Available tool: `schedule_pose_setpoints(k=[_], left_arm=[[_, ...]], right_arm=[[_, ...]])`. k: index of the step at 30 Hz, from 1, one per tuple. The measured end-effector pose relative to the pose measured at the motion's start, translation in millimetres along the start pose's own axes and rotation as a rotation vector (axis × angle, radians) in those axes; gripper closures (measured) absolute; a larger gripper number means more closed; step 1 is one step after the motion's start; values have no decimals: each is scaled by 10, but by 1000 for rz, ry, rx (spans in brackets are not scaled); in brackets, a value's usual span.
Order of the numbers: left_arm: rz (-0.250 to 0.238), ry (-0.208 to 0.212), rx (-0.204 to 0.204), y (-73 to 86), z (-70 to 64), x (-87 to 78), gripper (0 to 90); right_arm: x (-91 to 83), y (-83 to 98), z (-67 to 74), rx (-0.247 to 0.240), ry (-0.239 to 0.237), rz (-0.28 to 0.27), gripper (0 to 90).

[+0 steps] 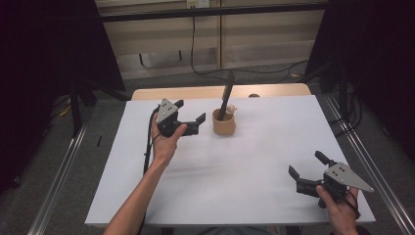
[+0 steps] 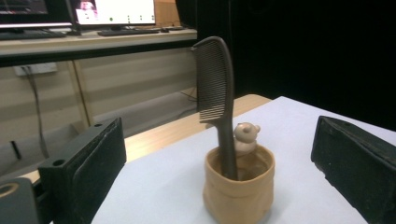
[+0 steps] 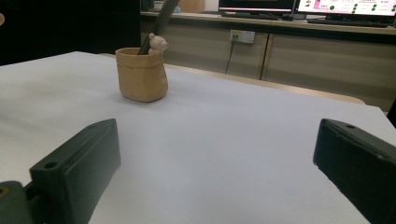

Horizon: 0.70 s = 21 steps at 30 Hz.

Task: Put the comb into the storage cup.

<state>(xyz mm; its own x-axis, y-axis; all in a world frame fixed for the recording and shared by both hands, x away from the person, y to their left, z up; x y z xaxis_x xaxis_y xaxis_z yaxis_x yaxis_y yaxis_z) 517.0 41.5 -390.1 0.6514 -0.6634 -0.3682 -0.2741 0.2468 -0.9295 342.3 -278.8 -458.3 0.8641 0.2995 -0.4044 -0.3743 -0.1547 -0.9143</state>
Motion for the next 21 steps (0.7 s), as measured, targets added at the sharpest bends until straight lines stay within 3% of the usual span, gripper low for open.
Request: schedule_pose_setpoints(k=[6, 12, 16, 21], left_arm=[[3, -1, -9, 72, 9, -110, 32], [9, -12, -50, 160, 53, -213, 31], [18, -23, -19, 198, 66, -303, 31], [2, -31, -14, 224, 52, -432, 32]], right_arm=[[1, -10, -3, 2, 4, -3, 0], [25, -21, 24, -6, 1, -2, 0], [13, -16, 20, -9, 9, 0, 0], [7, -14, 20, -9, 12, 0, 0]])
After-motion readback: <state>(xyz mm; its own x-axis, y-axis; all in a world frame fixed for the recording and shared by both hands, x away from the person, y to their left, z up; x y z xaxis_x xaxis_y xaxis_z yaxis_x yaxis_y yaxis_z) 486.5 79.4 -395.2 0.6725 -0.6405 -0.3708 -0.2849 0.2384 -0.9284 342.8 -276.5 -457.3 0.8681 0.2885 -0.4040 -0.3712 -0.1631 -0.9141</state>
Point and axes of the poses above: each handheld gripper's, and its own axes: x roughly forward along the jaws, y roughly out of its underside, z roughly to its left, the point moved 10 cm from there along x, roughly forward along the jaws, and after that the axes turned 13 degrees about z, right-handed, at the moved point
